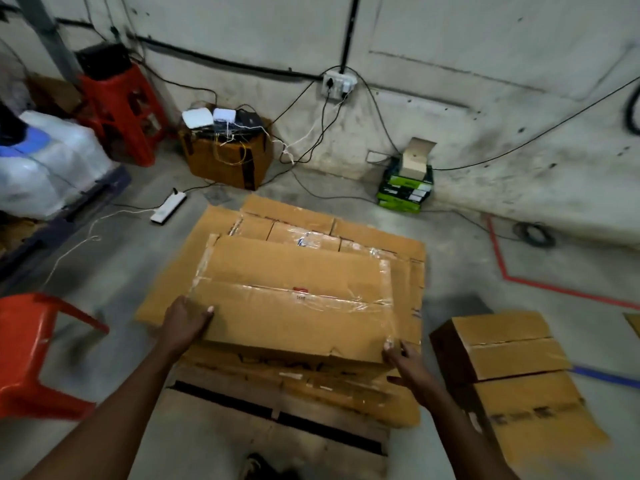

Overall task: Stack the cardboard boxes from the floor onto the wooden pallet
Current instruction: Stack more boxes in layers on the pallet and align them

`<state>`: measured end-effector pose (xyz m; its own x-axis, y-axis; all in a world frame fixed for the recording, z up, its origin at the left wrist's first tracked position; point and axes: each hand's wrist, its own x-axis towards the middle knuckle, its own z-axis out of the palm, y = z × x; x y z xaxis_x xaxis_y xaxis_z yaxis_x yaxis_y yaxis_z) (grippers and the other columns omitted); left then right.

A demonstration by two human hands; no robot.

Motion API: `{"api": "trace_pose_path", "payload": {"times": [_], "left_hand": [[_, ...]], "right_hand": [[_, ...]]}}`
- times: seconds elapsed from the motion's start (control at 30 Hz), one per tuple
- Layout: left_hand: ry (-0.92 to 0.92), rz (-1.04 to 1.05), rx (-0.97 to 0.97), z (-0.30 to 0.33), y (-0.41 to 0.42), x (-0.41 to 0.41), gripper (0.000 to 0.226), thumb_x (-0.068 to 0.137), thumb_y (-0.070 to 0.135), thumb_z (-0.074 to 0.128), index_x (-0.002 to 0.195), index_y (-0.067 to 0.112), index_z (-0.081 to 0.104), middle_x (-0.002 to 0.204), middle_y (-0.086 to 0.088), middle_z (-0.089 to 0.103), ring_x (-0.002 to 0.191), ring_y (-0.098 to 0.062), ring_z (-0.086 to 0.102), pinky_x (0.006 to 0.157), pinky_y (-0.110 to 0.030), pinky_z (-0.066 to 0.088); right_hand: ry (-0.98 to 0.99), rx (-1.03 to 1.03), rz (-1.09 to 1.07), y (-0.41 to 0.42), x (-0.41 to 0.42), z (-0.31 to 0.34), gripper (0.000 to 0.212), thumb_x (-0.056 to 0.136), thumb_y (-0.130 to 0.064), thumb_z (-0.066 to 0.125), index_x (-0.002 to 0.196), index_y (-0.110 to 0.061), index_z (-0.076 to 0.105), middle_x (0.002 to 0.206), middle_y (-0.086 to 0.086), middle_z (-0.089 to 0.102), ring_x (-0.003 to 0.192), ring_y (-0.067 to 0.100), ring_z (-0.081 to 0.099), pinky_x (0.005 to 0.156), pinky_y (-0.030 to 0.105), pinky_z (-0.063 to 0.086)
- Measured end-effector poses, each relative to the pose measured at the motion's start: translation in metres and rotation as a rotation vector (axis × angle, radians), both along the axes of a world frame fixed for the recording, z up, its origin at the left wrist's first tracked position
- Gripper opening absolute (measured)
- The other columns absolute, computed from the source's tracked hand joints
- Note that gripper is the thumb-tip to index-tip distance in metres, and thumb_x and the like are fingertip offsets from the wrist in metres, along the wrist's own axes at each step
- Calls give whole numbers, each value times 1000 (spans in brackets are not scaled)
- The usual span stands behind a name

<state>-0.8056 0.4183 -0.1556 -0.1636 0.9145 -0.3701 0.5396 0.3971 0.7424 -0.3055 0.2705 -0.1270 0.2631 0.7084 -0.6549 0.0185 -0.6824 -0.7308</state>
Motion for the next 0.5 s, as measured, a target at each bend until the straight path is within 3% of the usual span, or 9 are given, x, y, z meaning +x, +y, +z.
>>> {"api": "trace_pose_path", "payload": {"times": [0.1, 0.17, 0.23, 0.37, 0.5], "left_hand": [[-70, 36, -1, 21, -8, 18, 102, 79, 71, 76, 153, 11, 40, 147, -18, 58, 129, -39, 58, 108, -53, 49], [-127, 55, 9, 21, -6, 18, 99, 78, 66, 79, 154, 15, 41, 146, -16, 58, 127, -39, 60, 106, -55, 51], [-175, 76, 49, 30, -3, 23, 101, 69, 70, 78, 151, 19, 47, 141, -11, 62, 123, -34, 62, 104, -55, 52], [-227, 54, 106, 43, 4, 36, 81, 83, 50, 84, 151, 23, 49, 140, -9, 63, 119, -31, 62, 96, -45, 53], [-236, 13, 123, 45, 13, 50, 83, 78, 52, 83, 151, 32, 48, 137, -3, 66, 118, -28, 64, 103, -51, 53]], "right_hand": [[44, 5, -21, 3, -1, 0, 58, 101, -47, 65, 151, -28, 43, 142, 5, 49, 126, 26, 53, 103, 58, 55], [46, 30, -40, 7, -2, 0, 49, 104, -38, 64, 148, -27, 46, 152, 8, 48, 127, 27, 53, 105, 56, 55], [25, 55, -81, 8, -2, -2, 61, 104, -33, 65, 159, -22, 40, 159, 9, 43, 131, 29, 53, 103, 52, 57], [24, 116, -174, 1, 6, -6, 75, 100, -34, 71, 163, -22, 34, 161, 11, 42, 135, 34, 53, 96, 51, 60], [22, 179, -265, -9, 24, 0, 124, 57, -70, 91, 160, -24, 40, 152, 10, 50, 123, 30, 60, 87, 47, 62]]}}
